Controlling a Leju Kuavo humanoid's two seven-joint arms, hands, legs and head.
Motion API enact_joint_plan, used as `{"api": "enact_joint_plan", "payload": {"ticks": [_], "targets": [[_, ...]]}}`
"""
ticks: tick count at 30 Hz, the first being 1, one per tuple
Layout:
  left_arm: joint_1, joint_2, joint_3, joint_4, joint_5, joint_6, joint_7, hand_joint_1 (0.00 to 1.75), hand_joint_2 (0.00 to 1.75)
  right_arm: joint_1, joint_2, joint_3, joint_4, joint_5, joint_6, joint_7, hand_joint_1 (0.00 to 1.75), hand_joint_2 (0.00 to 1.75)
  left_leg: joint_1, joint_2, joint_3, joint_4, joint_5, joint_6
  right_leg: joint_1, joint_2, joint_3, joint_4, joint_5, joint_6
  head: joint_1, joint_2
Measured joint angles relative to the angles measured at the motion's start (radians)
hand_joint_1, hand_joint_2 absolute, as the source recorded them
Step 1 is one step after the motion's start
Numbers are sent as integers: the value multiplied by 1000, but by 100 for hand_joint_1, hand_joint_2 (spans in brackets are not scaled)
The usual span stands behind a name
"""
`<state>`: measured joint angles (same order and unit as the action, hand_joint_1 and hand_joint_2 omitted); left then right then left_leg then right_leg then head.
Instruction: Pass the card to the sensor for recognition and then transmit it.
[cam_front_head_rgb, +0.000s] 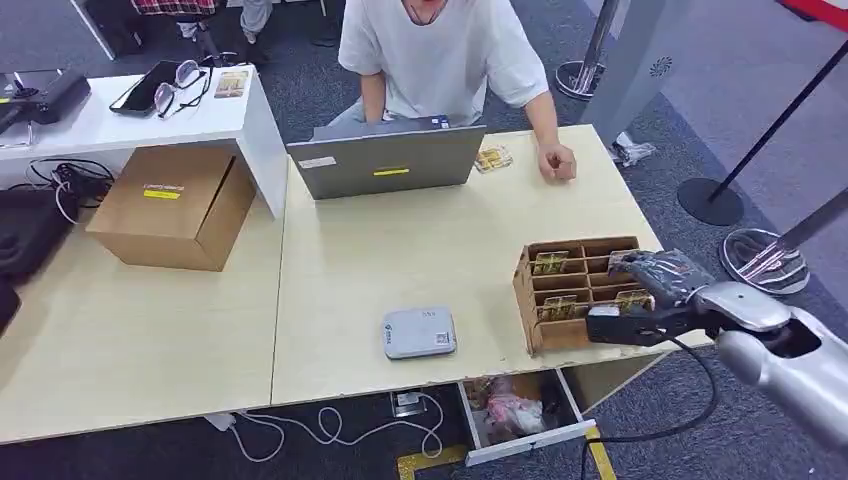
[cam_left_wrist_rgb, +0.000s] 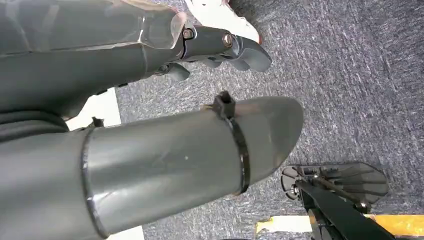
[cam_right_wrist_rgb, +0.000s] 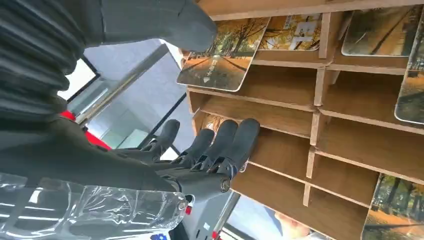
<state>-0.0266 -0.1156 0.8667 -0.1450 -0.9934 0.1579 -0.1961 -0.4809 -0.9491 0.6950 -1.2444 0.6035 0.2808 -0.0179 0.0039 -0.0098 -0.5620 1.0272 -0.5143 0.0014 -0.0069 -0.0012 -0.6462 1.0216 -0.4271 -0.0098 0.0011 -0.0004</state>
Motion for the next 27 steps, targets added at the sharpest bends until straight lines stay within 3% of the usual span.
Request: {"api": "enact_joint_plan", "payload": {"ticks": [13, 18, 23, 27], "targets": [[0, 0, 1, 0, -3, 0, 0, 0, 0, -9, 0, 16, 19, -5, -5, 0, 63, 175, 0, 0, 0, 0, 0, 0, 0, 0, 0, 0, 0, 0, 0, 0], [0, 1, 2, 0, -12, -1, -3, 0, 0, -6, -4, 24, 18, -46, -27, 18, 72, 175, 0, 0, 0, 0, 0, 0, 0, 0, 0, 0, 0, 0, 0, 0], [0, 3, 5, 0, -23, -5, -3, 0, 0, 12, -15, 24, 8, -60, -49, 37, 126, 175, 0, 0, 0, 0, 0, 0, 0, 0, 0, 0, 0, 0, 0, 0], [0, 4, 9, 0, -24, -9, -3, 0, 0, 24, -18, 23, 3, -63, -54, 42, 140, 175, 0, 0, 0, 0, 0, 0, 0, 0, 0, 0, 0, 0, 0, 0]]}}
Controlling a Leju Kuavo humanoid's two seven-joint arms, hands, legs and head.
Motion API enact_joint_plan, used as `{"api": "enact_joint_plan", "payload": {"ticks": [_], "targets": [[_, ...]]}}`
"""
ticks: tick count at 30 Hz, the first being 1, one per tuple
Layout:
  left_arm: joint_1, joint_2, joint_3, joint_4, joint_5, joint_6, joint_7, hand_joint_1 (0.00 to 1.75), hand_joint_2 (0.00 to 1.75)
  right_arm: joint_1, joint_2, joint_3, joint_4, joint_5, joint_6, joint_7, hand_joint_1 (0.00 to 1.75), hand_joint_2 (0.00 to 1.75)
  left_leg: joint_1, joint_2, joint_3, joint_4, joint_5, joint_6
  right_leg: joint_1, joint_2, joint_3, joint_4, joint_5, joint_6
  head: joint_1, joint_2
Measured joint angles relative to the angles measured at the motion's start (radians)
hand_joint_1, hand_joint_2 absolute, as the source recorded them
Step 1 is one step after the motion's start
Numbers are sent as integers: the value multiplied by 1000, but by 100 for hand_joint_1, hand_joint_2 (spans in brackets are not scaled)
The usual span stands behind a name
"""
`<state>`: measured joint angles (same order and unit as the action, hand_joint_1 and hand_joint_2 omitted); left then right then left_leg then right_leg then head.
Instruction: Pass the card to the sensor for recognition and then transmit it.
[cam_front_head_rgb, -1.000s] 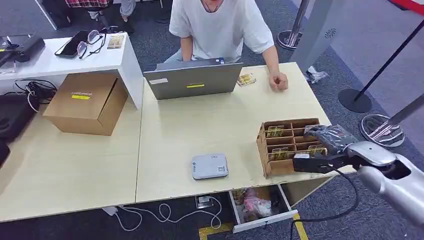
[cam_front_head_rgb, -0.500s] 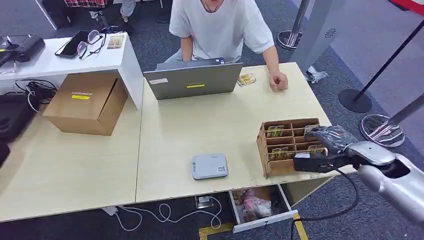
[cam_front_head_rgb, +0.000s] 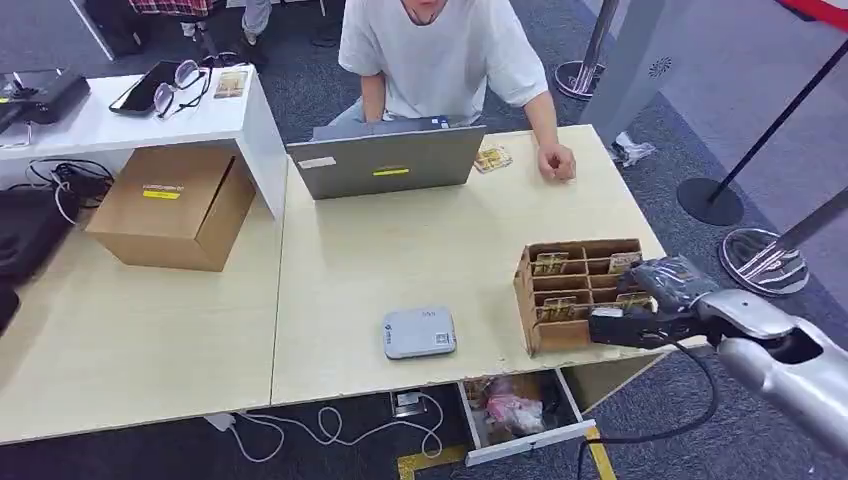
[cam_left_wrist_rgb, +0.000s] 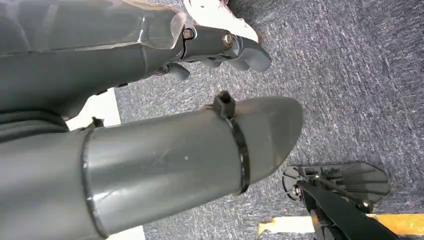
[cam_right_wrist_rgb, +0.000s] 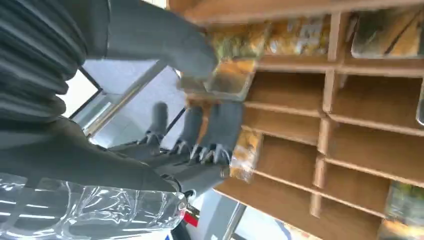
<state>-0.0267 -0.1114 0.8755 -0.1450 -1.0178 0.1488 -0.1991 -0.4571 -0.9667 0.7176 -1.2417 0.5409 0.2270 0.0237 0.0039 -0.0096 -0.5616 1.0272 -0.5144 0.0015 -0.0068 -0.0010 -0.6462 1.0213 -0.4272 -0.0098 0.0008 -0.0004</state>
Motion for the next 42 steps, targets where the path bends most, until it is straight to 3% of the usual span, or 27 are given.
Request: {"api": "enact_joint_plan", "payload": {"ticks": [3, 6, 17, 32, 33, 34, 35, 36, 37, 42], "targets": [[0, 1, 1, 0, -5, 0, 0, 0, 0, 10, -3, -3, -6, 0, -6, 5, 152, 175, 0, -1, 0, 0, 0, 0, 0, 0, 0, 0, 0, 0, 1, 0], [0, 2, 1, 0, -11, -2, 0, 0, 0, 25, -7, -10, -16, -2, -12, 11, 175, 175, 0, 0, 0, 0, 0, 0, 0, 0, 0, 0, 0, 0, 0, 0], [0, 5, 1, 0, -26, -5, 0, 0, 0, 111, -40, -59, -63, -12, -26, 28, 175, 175, 0, 0, 0, 0, -1, 1, 0, 0, 0, 0, 0, 1, 0, 0], [0, 6, 4, 0, -26, -6, 3, 0, 0, 122, -42, -75, -67, 0, -25, 28, 175, 175, 0, 0, 0, 0, -1, 1, 0, 0, 0, 0, 0, 1, 0, 0], [0, 6, 5, 0, -26, -6, 5, 0, 0, 122, -41, -75, -67, 4, -25, 27, 145, 175, 0, 0, 0, 0, -1, 1, 0, 0, 0, 0, 0, 1, 0, 0], [0, 6, 6, 0, -26, -6, 6, 0, 0, 122, -41, -75, -67, 8, -25, 26, 145, 175, 0, 0, 0, 0, -1, 1, 0, 0, 0, 0, 0, 1, 0, 0], [0, 6, 6, 0, -26, -6, 6, 0, 0, 122, -40, -75, -67, 8, -24, 25, 108, 175, 0, 0, 0, 0, -1, 1, 0, 0, 0, 0, 0, 1, 0, 0], [0, 6, 7, 0, -26, -7, 6, 0, 0, 122, -40, -75, -67, 9, -24, 25, 35, 175, 0, 0, 0, 0, -1, 1, 0, 0, 0, 0, 0, 1, 0, 0], [0, 6, 7, 0, -26, -9, 6, 0, 0, 121, -40, -75, -67, 9, -25, 25, 28, 175, 0, 0, 0, 0, -1, 1, 0, 0, 0, 0, 0, 1, 0, 0], [0, 6, 7, 0, -26, -9, 6, 0, 0, 119, -39, -80, -67, 9, -25, 24, 28, 175, 0, 0, 0, 0, -1, 1, 0, 0, 0, 0, 0, 1, 0, 0]]}}
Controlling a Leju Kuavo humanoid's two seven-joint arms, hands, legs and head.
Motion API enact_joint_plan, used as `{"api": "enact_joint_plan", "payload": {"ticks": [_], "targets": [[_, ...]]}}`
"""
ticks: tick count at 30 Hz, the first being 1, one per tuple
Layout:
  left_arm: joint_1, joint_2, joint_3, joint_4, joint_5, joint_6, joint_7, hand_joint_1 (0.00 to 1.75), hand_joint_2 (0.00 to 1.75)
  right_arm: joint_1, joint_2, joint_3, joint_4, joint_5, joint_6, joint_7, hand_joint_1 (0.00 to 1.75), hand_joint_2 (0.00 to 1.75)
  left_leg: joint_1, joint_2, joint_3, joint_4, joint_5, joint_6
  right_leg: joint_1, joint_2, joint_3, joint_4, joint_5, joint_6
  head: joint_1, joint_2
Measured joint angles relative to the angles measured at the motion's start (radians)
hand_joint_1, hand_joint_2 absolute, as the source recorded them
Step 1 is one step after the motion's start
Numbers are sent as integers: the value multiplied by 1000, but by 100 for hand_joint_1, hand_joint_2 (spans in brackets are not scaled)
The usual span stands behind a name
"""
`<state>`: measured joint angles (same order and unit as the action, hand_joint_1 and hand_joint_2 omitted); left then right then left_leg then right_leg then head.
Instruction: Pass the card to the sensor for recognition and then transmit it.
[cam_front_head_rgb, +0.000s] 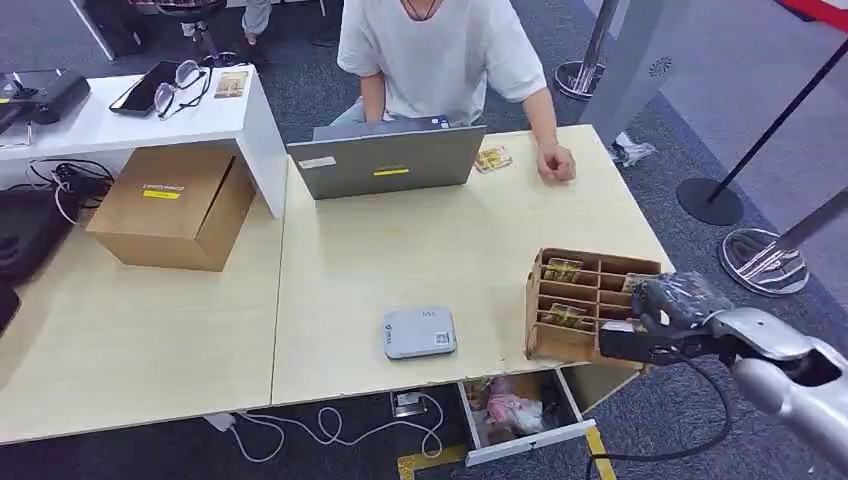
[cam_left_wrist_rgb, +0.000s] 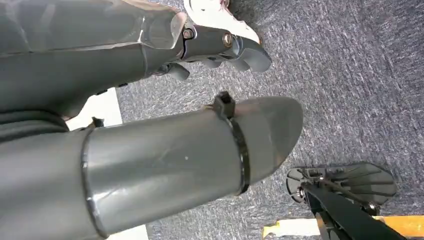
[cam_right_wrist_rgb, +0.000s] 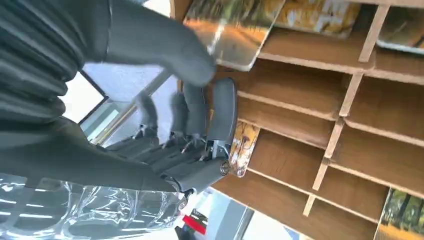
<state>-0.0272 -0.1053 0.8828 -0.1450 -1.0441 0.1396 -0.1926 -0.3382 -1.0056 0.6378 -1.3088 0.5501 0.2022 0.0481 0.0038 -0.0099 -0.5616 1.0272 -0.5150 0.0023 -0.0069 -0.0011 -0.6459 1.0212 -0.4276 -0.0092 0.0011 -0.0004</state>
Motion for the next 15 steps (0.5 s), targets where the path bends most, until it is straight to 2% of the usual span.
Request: {"api": "enact_joint_plan", "payload": {"ticks": [3, 6, 8, 10, 12, 15], "targets": [[0, 0, 0, 0, 0, 0, 0, 0, 0, -2, 0, -2, 0, 0, 0, 0, 26, 175, 0, 0, 0, 0, 0, 0, 0, 0, 0, 0, 0, 0, 0, 0], [0, 0, 0, 0, -1, 0, 0, 0, 0, -5, 0, -3, 0, 0, -2, 0, 12, 175, 0, 0, 0, 0, 0, 0, 0, 0, 0, 0, 0, 0, 0, 0], [0, 0, 0, 0, -5, 0, -1, 0, 0, 1, 0, -4, 0, -1, -3, 0, 16, 175, 0, 0, 1, 0, 0, 0, 0, 0, 1, 0, 0, 0, 0, 0], [0, 0, 0, 0, -8, 0, -2, 0, 0, 13, 0, -6, -5, -3, -6, 0, 28, 175, 0, 0, 1, 0, 0, 0, 0, 0, 0, 0, 0, 0, 0, 0], [0, 0, 0, 0, -12, 0, -4, 0, 0, 29, -3, -13, -15, -8, -8, 3, 17, 175, 0, 0, 1, 0, 0, 0, 0, 0, 1, 0, 0, 0, 0, 0], [0, 1, 0, 0, -18, 0, -5, 0, 0, 60, -8, -36, -31, -10, -15, 8, 21, 175, 0, 0, 1, 0, 0, 0, 0, 0, 0, 0, 0, 0, 0, 0]]}}
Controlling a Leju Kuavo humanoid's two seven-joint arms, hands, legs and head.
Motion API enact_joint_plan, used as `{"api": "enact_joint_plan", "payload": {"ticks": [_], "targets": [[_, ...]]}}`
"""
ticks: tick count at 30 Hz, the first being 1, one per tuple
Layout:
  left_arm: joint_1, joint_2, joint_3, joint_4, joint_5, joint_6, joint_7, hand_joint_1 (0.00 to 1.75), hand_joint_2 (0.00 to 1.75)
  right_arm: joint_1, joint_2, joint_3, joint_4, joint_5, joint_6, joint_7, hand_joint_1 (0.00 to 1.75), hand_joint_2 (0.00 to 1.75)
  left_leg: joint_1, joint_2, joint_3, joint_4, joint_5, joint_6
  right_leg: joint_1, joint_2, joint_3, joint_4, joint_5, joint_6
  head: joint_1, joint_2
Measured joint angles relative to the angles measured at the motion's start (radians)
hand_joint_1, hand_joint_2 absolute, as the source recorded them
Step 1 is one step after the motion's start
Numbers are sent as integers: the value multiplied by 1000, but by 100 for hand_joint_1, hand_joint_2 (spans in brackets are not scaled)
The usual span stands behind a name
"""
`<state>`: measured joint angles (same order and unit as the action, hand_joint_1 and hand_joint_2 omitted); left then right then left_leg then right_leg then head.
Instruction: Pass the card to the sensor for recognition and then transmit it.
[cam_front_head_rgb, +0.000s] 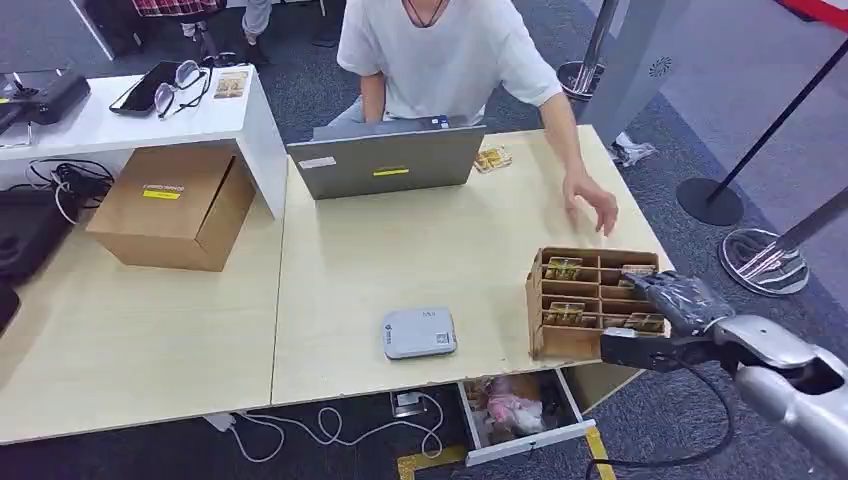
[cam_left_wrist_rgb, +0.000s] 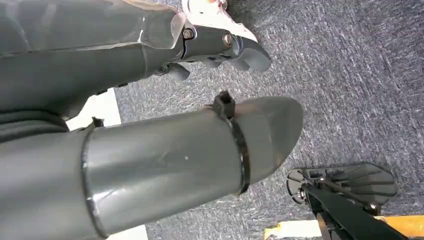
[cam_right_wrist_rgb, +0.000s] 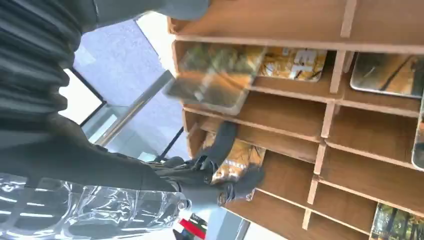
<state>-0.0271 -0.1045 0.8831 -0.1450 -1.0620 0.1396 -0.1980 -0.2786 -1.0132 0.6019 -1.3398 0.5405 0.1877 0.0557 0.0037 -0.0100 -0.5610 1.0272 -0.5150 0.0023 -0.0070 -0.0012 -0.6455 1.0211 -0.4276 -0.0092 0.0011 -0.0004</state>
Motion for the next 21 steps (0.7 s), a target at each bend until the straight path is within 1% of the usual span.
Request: {"api": "enact_joint_plan", "payload": {"ticks": [2, 4, 5, 6, 11, 13, 14, 15, 16, 17, 18, 19, 21], "targets": [[0, 0, 0, 0, -4, 0, 0, 0, 0, 20, 0, -17, -10, 1, -5, 5, 24, 175, 0, 0, 0, 0, 0, 0, 0, 0, 0, 0, 0, 0, 0, 0], [0, 0, 0, 0, -8, -1, -1, 0, 0, 37, 0, -33, -18, 5, -10, 8, 33, 175, 0, 0, 0, 0, 0, 0, 0, 0, 0, 0, 0, 0, 0, 0], [0, 0, 0, 0, -8, -2, -1, 0, 0, 43, 0, -39, -21, 7, -11, 8, 33, 175, 0, 0, 0, 0, 0, 0, 0, 0, 0, 0, 0, 0, 0, 0], [0, 0, 0, 0, -9, -2, -1, 0, 0, 47, 0, -45, -25, 7, -11, 8, 40, 175, 0, 0, 0, 0, 0, 0, 0, 0, 0, 0, 0, 0, 0, 0], [0, 0, 0, 0, -8, -3, -1, 0, 0, 54, -1, -64, -32, 17, -9, 5, 44, 175, 0, 0, 0, 0, 0, 0, 0, 0, 0, 0, 0, 0, 0, 0], [0, 0, 3, 0, -8, -3, -1, 0, 0, 52, -1, -67, -31, 28, -5, -4, 52, 175, 0, 0, 0, 0, 0, 0, 0, 0, 0, 0, 0, 0, 0, 0], [0, 0, 5, 0, -7, -3, -1, 0, 0, 51, -1, -67, -31, 29, -3, -7, 52, 175, 0, 0, 0, 0, 0, 0, 0, 0, 0, 0, 0, 0, 0, 0], [-1, 0, 8, 0, -7, -3, -1, 0, 0, 51, 0, -67, -31, 30, -2, -8, 66, 175, 0, 0, 0, 0, 0, 0, 0, 0, 0, 0, 0, 0, 0, 0], [-1, 0, 10, 0, -7, -3, -1, 0, 0, 48, 0, -67, -30, 30, -2, -11, 70, 175, 0, 0, 0, 0, 0, 0, 0, 0, 0, 0, 0, 0, 0, 0], [-1, 0, 11, 0, -6, -3, -1, 0, 0, 42, 0, -67, -29, 31, -1, -13, 80, 175, 0, 0, 0, 0, 0, 0, 0, 0, 0, 0, 0, 0, 0, 0], [-1, 0, 11, 0, -6, -3, -1, 0, 0, 37, 0, -67, -28, 31, 0, -15, 82, 175, 0, 0, 0, 0, 0, 0, 0, 0, 0, 0, 0, 0, 0, 0], [-2, 0, 12, 0, -6, -3, -1, 0, 0, 33, 0, -67, -26, 32, 0, -15, 79, 175, 0, 0, 0, 0, 0, 0, 0, 0, 0, 0, 0, 0, 0, 0], [-3, 0, 15, 0, -6, -3, -1, 0, 0, 25, 0, -68, -24, 33, 0, -16, 79, 175, 0, 0, 0, 0, 0, 0, 0, 0, 0, 0, 0, 0, 0, 0]]}}
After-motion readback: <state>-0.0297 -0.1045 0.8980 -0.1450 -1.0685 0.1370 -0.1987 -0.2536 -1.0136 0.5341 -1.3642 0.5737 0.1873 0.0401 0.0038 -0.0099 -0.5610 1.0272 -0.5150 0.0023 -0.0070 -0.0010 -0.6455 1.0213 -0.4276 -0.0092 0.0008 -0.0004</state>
